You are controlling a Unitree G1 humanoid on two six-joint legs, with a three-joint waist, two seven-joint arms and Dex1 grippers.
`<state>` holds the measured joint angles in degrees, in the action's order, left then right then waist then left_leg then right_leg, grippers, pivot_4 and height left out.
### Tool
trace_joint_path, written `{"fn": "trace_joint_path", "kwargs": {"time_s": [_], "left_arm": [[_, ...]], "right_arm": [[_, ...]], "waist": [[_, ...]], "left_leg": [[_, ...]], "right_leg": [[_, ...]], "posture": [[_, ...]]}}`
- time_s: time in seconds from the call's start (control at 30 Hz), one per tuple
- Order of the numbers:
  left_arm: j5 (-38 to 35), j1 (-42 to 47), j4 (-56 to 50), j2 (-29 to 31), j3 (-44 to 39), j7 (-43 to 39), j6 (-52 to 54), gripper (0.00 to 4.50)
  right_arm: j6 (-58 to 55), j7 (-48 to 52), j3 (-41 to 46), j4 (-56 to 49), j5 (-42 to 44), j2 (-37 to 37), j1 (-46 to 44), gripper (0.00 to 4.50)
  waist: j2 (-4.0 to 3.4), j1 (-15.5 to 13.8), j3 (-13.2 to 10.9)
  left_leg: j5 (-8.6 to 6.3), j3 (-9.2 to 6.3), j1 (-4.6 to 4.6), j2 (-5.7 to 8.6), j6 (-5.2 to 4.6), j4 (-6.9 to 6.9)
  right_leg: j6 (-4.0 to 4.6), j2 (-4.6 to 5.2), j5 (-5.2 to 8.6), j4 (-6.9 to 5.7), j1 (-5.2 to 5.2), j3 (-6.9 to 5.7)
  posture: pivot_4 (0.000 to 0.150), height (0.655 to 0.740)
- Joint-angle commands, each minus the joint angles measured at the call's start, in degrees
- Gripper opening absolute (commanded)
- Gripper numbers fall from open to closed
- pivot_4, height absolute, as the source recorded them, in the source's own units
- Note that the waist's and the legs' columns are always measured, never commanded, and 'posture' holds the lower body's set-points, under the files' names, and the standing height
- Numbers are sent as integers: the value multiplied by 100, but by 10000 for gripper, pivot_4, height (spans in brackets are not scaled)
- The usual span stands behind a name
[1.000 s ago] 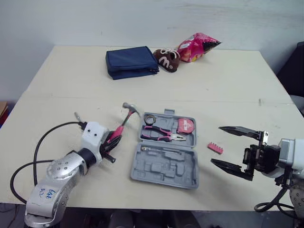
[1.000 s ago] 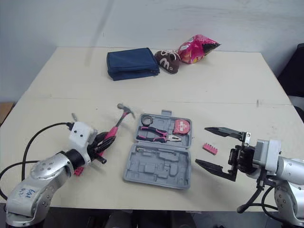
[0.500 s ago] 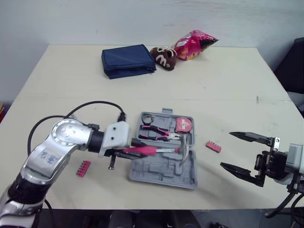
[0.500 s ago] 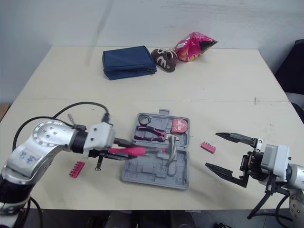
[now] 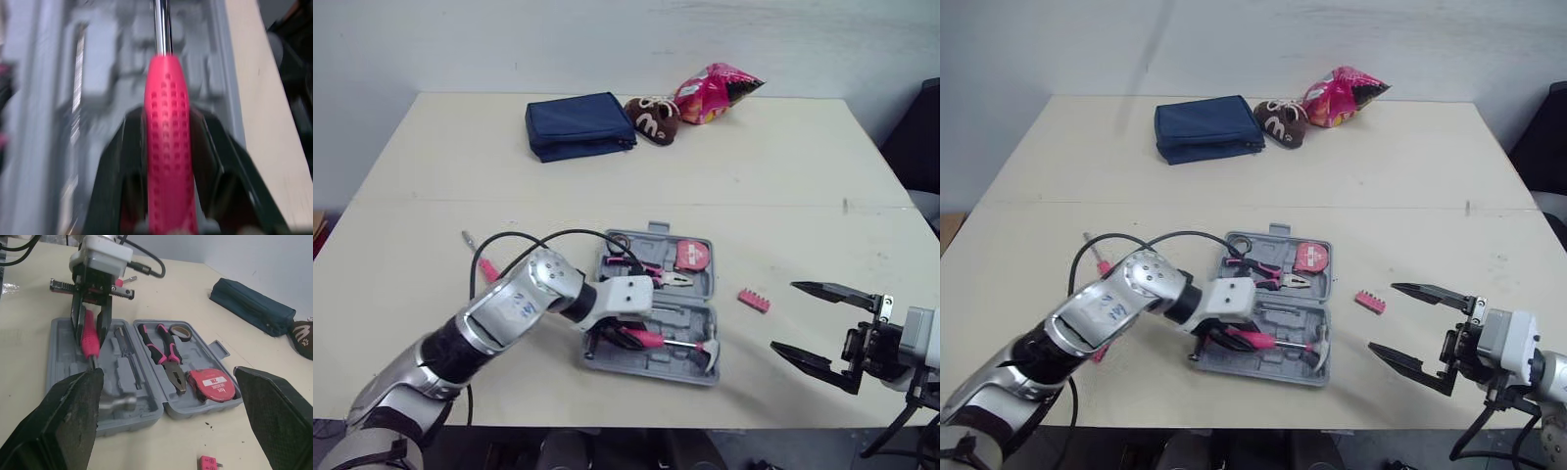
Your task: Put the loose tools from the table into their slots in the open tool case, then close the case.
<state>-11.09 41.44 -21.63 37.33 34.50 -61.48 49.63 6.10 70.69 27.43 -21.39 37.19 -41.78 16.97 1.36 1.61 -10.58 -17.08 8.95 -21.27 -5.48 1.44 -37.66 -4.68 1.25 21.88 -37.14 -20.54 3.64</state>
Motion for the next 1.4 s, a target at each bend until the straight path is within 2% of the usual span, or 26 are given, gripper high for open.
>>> {"fn": "trace_joint_path", "kwargs": {"time_s": [0.03, 0.4, 0.57, 0.73, 0.9, 0.97, 1.13, 1.3, 1.4], "left_arm": [[159, 325, -80, -105, -13, 187, 240, 5691], [342, 501, -76, 163, 145, 69, 355, 5691], [408, 559, 19, 141, 244, 1, 217, 5691], [651, 547, 184, -124, 344, 243, 56, 5691], [793, 445, 158, 25, 367, 218, -36, 5691], [800, 414, 116, 46, 304, 248, -65, 15784], [286, 183, -214, -15, -421, 131, -374, 35064], [-210, -475, -151, -61, -1240, -127, -1716, 35064], [-354, -826, 82, -292, -1464, -84, -2250, 26923]], "right_arm": [[148, 75, 245, -90, 95, 14, 105, 45000], [268, 183, 383, 31, 119, 31, 181, 45000], [273, 151, 361, 30, 98, 47, 166, 45000], [276, 101, 328, 17, 74, 55, 133, 45000], [297, 98, 346, 15, 79, 79, 175, 45000], [305, 94, 352, 23, 90, 92, 194, 45000], [347, 118, 358, 12, 98, 135, 263, 45000], [380, 136, 366, 23, 104, 157, 310, 45000], [383, 132, 346, 38, 105, 169, 300, 45000]], "waist": [[0, 0, 0], [0, -2, 0], [0, -3, 0], [0, -5, 0], [0, -4, 0], [0, -1, 0], [0, -2, 0], [-1, 3, 0], [-2, -1, 1]], "left_leg": [[1, -2, 1, 0, -1, -7], [3, -6, 5, 1, 0, -13], [3, -6, 5, 2, 0, -14], [3, -6, 5, 4, 0, -15], [4, -7, 5, 2, -1, -16], [4, -7, 6, 2, -1, -17], [4, -7, 5, -1, -1, -17], [4, -7, 7, -1, -1, -18], [4, -7, 8, 0, -1, -20]], "right_leg": [[0, 0, 0, -8, 2, 0], [3, 5, 2, -25, 2, -2], [3, 6, 2, -26, 2, -3], [3, 8, 2, -26, 2, -3], [3, 7, 2, -28, 3, -3], [3, 7, 2, -29, 3, -3], [4, 7, 3, -30, 3, -4], [4, 9, 3, -32, 4, -5], [4, 9, 3, -33, 5, -6]], "posture": [[1500, 7400], [1500, 7400], [1500, 7400], [1500, 7400], [1500, 7400], [1500, 7400], [1500, 7400], [1500, 7400], [1500, 7400]]}}
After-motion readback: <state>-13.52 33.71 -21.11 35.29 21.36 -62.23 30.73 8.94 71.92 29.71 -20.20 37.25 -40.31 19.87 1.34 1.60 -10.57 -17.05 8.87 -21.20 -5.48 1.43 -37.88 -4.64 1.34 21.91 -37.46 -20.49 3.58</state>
